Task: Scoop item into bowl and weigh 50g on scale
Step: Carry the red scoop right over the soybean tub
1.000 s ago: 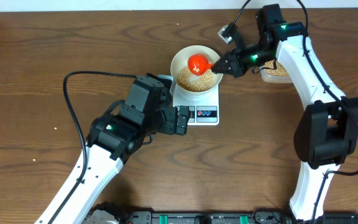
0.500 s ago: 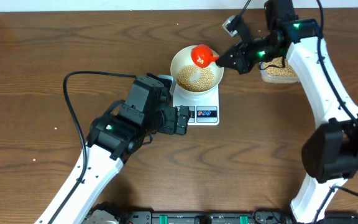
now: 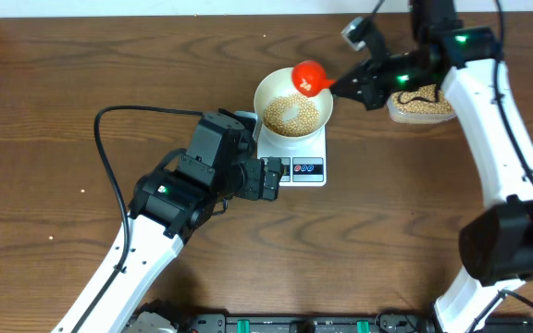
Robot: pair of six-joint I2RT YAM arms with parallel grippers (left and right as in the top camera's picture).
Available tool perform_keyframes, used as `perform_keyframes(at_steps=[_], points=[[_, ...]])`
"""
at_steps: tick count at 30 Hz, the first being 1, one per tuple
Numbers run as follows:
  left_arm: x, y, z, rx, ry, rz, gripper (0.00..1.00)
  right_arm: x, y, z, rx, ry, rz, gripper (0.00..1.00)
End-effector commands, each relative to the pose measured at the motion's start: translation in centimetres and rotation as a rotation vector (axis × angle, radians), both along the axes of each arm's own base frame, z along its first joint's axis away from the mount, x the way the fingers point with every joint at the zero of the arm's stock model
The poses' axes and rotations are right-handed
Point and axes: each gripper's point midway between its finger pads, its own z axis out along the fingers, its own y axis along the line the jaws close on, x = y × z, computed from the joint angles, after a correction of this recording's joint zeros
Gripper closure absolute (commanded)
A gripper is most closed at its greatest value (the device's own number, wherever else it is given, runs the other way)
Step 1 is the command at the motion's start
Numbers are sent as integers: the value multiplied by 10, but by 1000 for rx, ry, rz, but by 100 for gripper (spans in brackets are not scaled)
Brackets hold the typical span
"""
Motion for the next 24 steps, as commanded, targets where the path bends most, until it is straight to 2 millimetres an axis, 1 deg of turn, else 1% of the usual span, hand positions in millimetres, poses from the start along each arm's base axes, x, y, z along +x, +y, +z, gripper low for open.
perform_keyframes(at_steps=[1, 6, 8, 11, 14, 16, 20, 24], points=[[2, -1, 6, -5, -12, -8, 0, -4, -27, 36, 45, -55, -53, 99], [2, -1, 6, -5, -12, -7, 0, -5, -78, 49, 56, -43, -166, 99], [2, -1, 6, -5, -12, -8, 0, -5, -101, 50, 52, -31, -223, 99], [2, -1, 6, -5, -12, -8, 0, -4, -136, 46, 41, -3, -312, 99], [2, -1, 6, -5, -12, -8, 0, 0, -172, 35, -23, 11, -408, 99], [2, -1, 6, -5, -12, -8, 0, 3, -191, 27, -79, 20, -462, 99], [2, -1, 6, -5, -12, -8, 0, 7, -220, 4, -238, 78, -588, 99], [2, -1, 6, -5, -12, -8, 0, 12, -241, -12, -401, 110, -703, 99]])
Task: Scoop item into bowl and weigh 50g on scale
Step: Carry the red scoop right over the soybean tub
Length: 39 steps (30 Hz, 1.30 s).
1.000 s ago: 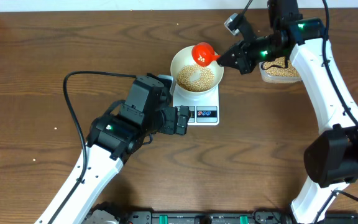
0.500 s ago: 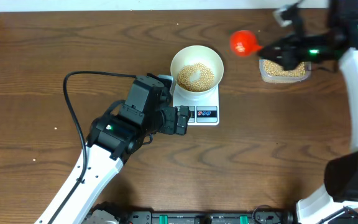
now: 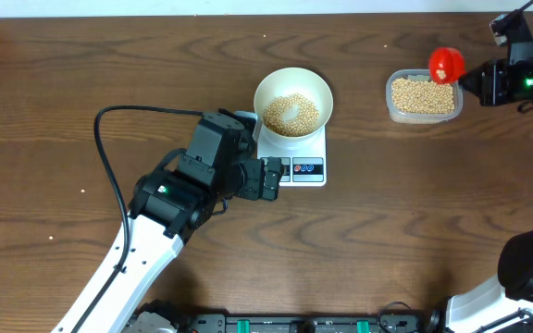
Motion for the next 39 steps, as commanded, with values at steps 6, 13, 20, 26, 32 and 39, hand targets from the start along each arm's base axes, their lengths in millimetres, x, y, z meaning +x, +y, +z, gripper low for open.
perform_keyframes(at_steps=[6, 13, 20, 26, 32, 39], points=[[2, -1, 6, -5, -12, -8, 0, 11, -31, -22, -339, 95, -229, 99], [2, -1, 6, -5, -12, -8, 0, 18, -25, -22, -554, 84, -272, 99], [2, -1, 6, -5, -12, -8, 1, 23, -21, -24, -682, 84, -310, 99], [2, -1, 6, -5, -12, -8, 0, 33, -13, -20, -674, 41, -346, 99], [2, -1, 6, -5, -12, -7, 1, 56, 16, -16, -449, -39, -299, 99], [2, -1, 6, -5, -12, -8, 1, 88, 43, 12, -198, -202, -206, 99]])
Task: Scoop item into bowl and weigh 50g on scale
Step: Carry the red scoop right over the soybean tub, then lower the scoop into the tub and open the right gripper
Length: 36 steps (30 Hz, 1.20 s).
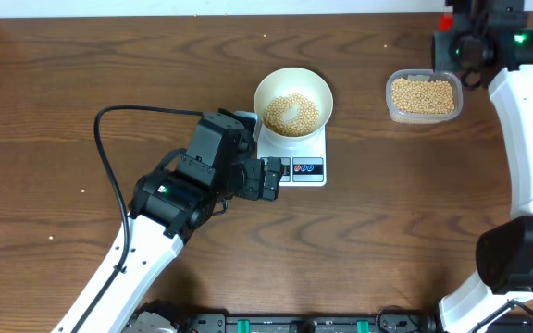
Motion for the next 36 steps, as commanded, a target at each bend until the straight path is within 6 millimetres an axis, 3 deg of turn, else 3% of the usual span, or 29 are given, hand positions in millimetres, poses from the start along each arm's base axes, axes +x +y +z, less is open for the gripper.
perform_keyframes(at_steps=[1, 13, 21, 28, 36], points=[[2, -1, 6, -5, -12, -8, 1, 10, 22, 14, 161, -66, 99, 99], [2, -1, 6, -5, -12, -8, 0, 22, 37, 35, 233, -161, 178, 99], [2, -1, 6, -5, -12, -7, 1, 8, 8, 29, 456, -81, 64, 99], [2, -1, 6, -5, -12, -8, 0, -10, -40, 11, 673, 35, -252, 98], [2, -1, 6, -5, -12, -7, 0, -21, -50, -41, 850, 156, -528, 99]])
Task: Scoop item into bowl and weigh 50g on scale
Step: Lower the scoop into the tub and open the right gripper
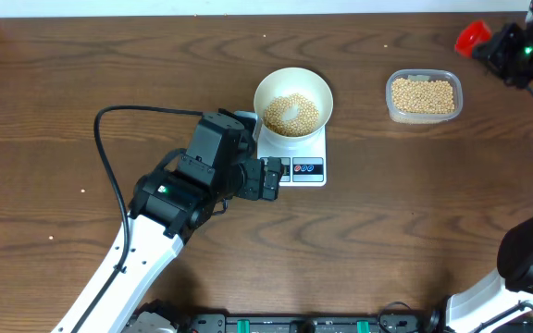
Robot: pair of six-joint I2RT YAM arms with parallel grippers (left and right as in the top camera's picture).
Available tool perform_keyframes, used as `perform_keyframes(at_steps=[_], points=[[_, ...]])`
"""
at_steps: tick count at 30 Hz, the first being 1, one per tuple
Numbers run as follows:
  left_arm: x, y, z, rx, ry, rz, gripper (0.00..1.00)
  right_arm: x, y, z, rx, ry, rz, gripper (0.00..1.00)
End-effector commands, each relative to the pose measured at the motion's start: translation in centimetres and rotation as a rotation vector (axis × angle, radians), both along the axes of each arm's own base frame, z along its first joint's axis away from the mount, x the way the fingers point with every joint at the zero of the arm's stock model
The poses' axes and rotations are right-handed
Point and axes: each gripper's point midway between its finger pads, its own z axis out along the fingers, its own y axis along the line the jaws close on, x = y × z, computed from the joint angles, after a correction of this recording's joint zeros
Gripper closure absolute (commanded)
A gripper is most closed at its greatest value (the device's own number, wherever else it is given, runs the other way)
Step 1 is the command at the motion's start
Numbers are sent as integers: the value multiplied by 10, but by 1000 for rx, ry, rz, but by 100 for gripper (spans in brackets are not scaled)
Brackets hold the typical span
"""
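A cream bowl (292, 85) part-filled with soybeans stands on the white scale (296, 168) at the table's middle. To the right, a clear tub (423, 95) holds more soybeans. My right gripper (500, 46) is at the far right edge, behind and to the right of the tub. It is shut on the handle of a red scoop (471, 36), whose head points left, clear of the tub. My left gripper (271, 178) rests shut against the scale's front left corner, beside the display.
The left arm's black cable (109, 157) loops over the table left of the scale. A pale wall edge runs along the far side. Bare wooden tabletop (405, 213) lies in front of the scale and the tub.
The right gripper has shifted from just behind the tub to the far right edge. The red scoop head, then nearly hidden, now shows beyond the tub's right corner. The left arm is unchanged.
The right gripper first held the red scoop over the bowl's far rim. Then the scoop was above the tub's right end, later behind the tub, and now off to the tub's back right. Bowl, scale and left arm stayed put throughout.
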Motion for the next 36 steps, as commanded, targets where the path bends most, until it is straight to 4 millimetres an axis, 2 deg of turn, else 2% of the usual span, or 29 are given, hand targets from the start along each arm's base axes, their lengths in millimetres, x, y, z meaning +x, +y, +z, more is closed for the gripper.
perform_keyframes(at_steps=[1, 4, 10, 20, 26, 30, 36], points=[[2, -1, 6, -5, -12, -8, 0, -6, 5, -27, 144, 98, -124, 98], [2, -1, 6, -5, -12, -7, 0, -7, 8, -46, 207, 121, -164, 99], [2, -1, 6, -5, -12, -7, 0, -13, 20, -68, 277, 149, -145, 99], [2, -1, 6, -5, -12, -8, 0, -26, 30, -101, 267, 210, -144, 98], [2, -1, 6, -5, -12, -8, 0, -30, 31, -106, 257, 219, -131, 99], [2, -1, 6, -5, -12, -7, 0, -36, 33, -109, 260, 245, -125, 84], [2, -1, 6, -5, -12, -8, 0, -44, 35, -113, 246, 272, -99, 52]])
